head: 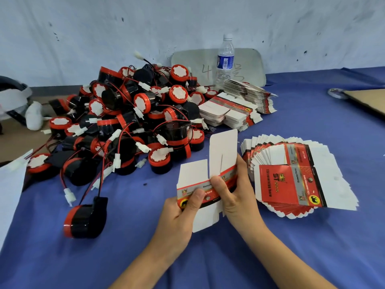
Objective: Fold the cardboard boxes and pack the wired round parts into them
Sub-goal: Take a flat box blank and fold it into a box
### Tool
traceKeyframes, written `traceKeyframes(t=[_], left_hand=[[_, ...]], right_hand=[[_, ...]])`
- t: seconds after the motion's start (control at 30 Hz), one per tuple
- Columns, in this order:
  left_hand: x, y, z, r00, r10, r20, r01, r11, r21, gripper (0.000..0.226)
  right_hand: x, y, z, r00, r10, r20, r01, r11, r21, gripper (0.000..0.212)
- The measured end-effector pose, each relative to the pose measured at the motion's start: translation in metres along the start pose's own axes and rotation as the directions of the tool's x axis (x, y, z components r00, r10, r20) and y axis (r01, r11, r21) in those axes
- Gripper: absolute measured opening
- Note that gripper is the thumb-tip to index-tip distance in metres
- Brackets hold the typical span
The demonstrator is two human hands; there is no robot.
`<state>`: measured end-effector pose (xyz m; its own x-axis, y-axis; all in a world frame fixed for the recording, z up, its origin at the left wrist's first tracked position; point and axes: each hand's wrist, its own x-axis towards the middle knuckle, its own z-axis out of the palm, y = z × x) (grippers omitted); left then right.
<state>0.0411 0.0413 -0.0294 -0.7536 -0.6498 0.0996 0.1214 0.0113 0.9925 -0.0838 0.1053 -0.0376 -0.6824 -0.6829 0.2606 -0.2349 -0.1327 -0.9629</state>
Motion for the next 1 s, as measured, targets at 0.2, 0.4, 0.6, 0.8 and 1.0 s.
traceKeyframes(t=[0.2, 0.4, 0.6, 0.8, 1.0], left_hand=[[0.002, -0.002, -0.002, 0.99, 0.076, -0.121, -0.074, 0.997, 0.018, 0.03], [0.009, -0.002, -0.009, 0.952, 0.194, -0.237, -0.178, 0.98, 0.085, 0.066], [0.012, -0.001, -0.009, 0.942, 0.202, -0.266, -0.187, 0.979, 0.082, 0.068], [0.012, 0.0, -0.002, 0.964, 0.179, -0.196, -0.172, 0.984, 0.049, 0.086], [0.011, -0.004, -0.002, 0.944, 0.284, -0.167, -0.215, 0.914, 0.344, 0.103]], right_hand=[[-0.002, -0.009, 0.003, 0.998, -0.003, 0.069, -0.007, 0.989, 0.145, 0.067], [-0.002, -0.011, -0.002, 0.985, 0.031, 0.168, -0.063, 0.98, 0.19, 0.069], [-0.002, -0.016, -0.006, 0.976, 0.034, 0.216, -0.086, 0.968, 0.237, 0.07], [-0.015, -0.024, 0.008, 0.897, 0.137, 0.42, -0.264, 0.928, 0.262, 0.05], [-0.02, -0.036, 0.005, 0.729, 0.351, 0.588, -0.588, 0.761, 0.274, 0.036]])
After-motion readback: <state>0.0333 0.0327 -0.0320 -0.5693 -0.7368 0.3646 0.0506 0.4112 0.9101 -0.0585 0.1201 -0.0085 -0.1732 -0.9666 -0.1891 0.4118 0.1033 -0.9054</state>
